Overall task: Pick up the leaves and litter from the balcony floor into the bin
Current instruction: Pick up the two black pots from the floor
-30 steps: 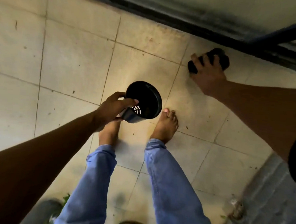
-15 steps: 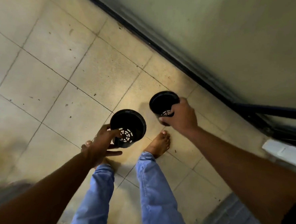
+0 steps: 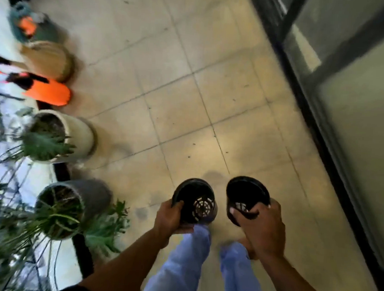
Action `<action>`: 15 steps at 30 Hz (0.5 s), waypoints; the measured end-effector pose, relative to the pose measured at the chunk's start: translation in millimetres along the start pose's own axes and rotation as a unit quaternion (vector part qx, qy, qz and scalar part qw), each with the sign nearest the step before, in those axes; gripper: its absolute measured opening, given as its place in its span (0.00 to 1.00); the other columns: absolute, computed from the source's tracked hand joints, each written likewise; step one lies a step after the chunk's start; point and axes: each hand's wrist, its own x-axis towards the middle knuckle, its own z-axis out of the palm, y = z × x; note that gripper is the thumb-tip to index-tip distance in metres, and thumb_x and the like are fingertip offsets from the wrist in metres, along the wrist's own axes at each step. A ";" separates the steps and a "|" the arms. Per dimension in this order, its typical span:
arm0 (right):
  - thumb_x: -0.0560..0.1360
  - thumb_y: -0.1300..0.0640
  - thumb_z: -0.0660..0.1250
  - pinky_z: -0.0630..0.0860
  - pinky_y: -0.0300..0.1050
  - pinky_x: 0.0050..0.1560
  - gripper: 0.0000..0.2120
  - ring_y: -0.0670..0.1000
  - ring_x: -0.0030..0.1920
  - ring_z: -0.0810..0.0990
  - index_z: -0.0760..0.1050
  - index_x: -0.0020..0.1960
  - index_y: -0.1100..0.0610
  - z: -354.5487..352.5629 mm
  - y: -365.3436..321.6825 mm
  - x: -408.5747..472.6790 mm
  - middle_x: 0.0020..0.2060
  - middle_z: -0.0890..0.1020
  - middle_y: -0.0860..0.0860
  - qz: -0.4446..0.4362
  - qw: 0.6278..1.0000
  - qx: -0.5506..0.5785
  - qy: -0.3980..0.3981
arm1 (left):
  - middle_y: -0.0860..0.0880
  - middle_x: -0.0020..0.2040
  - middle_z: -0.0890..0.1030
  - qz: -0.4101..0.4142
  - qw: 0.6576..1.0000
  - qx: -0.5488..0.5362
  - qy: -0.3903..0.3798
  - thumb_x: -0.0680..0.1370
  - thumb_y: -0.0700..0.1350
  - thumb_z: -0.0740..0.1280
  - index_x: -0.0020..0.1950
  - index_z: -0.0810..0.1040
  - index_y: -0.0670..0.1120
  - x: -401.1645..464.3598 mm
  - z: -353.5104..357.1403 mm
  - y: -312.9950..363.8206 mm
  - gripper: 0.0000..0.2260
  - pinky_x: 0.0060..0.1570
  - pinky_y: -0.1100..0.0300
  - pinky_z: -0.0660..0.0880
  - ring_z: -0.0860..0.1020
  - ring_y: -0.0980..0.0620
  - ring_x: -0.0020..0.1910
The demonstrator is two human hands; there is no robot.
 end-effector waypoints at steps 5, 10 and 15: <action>0.66 0.30 0.73 0.76 0.44 0.41 0.24 0.55 0.48 0.81 0.72 0.41 0.50 -31.8 -108.6 -28.0 0.73 0.64 0.50 -0.084 0.990 -0.112 -0.010 | 0.39 0.53 0.82 0.017 0.999 -0.033 0.038 0.84 0.51 0.62 0.63 0.76 0.47 -46.2 -91.8 42.8 0.12 0.31 0.47 0.82 0.85 0.39 0.39; 0.66 0.33 0.75 0.80 0.48 0.42 0.26 0.59 0.48 0.81 0.77 0.47 0.54 -89.7 -229.5 -58.5 0.69 0.68 0.55 -0.189 0.966 -0.177 0.004 | 0.40 0.53 0.82 0.068 0.995 -0.040 0.053 0.84 0.48 0.62 0.63 0.75 0.44 -112.3 -172.5 106.0 0.12 0.35 0.40 0.83 0.84 0.41 0.41; 0.64 0.33 0.77 0.78 0.52 0.49 0.40 0.61 0.59 0.76 0.72 0.67 0.55 -141.7 -355.6 -56.8 0.65 0.73 0.57 -0.296 0.926 -0.229 0.052 | 0.41 0.51 0.83 0.115 0.988 -0.059 0.086 0.77 0.38 0.66 0.60 0.78 0.47 -152.5 -228.3 164.5 0.12 0.37 0.45 0.84 0.83 0.43 0.42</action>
